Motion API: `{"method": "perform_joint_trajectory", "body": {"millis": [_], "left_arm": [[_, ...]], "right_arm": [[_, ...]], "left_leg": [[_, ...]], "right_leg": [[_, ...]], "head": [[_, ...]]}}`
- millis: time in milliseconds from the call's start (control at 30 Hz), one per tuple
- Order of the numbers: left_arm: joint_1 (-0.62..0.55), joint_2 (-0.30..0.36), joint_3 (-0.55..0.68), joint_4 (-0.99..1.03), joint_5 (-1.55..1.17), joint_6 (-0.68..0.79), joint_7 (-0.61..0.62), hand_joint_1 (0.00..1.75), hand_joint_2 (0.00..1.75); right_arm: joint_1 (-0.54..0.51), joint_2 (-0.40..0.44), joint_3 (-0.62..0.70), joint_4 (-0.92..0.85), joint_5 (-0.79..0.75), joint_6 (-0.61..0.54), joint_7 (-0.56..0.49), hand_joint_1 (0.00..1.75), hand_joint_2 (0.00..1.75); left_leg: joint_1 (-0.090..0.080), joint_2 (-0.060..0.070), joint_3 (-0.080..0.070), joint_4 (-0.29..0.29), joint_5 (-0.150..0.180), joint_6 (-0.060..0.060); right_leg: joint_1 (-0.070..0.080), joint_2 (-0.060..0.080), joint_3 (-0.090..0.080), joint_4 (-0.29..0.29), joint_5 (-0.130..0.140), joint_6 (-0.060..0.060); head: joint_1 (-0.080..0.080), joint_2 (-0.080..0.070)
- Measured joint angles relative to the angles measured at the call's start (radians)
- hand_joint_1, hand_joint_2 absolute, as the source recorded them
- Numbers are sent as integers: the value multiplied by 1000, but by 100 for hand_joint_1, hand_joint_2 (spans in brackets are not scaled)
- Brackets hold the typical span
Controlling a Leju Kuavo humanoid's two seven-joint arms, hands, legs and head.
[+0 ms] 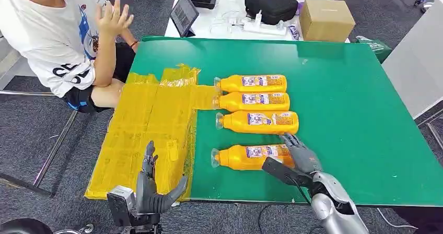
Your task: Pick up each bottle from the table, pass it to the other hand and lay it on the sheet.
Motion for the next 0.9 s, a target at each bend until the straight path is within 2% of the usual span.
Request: {"method": "perform_joint_trajectory", "body": {"millis": [233,467,533,567,600,633,667,733,767,900], "left_arm": [[-6,-1,2,13,4,-5,-2,0,175],[-28,-2,0,41,18,-19,-6,0,175],[-36,-2,-2,52,22,-21,-9,0,175],[-39,-2,-3,57,27,-22,-11,0,175],[-42,-2,-4,63,31,-23,-12,0,175],[-44,-2,-5,66,36,-23,-14,0,175],[-46,-2,-6,71,38,-23,-15,0,175],[-49,-2,-9,78,40,-24,-16,0,175],[-50,-2,-10,81,43,-24,-18,0,175],[-53,-3,-10,90,53,-31,-19,0,175]], "right_arm": [[-35,-28,38,29,-41,40,-13,0,175],[-83,-102,86,59,-216,165,-52,0,175],[-87,-136,103,66,-264,193,-60,7,175],[-87,-150,111,67,-278,199,-61,23,175],[-88,-168,121,67,-291,205,-63,54,175],[-89,-180,129,67,-301,209,-63,105,175],[-89,-194,135,67,-307,210,-63,119,175],[-89,-213,144,67,-313,212,-60,133,175],[-89,-222,148,67,-317,212,-57,129,175],[-80,-248,159,58,-321,212,-42,133,175]], "left_leg": [[0,0,0,0,0,0],[0,0,1,0,0,0],[0,0,2,0,0,0],[0,-1,2,0,0,0],[0,-1,2,0,0,0],[0,-1,2,0,0,0],[0,-1,2,0,0,0],[0,-1,2,0,0,0],[0,-1,2,0,0,0],[0,0,2,0,0,0]], "right_leg": [[0,0,0,0,0,0],[0,0,1,0,0,0],[0,0,2,0,0,0],[0,0,2,0,0,0],[0,0,2,0,0,0],[0,0,2,0,0,0],[0,0,2,0,0,0],[0,0,2,0,0,0],[0,0,2,0,0,0],[0,0,2,0,0,0]], "head": [[0,0],[0,0],[0,0],[0,0],[0,0],[0,0],[0,0],[0,0],[0,0],[0,0]]}}
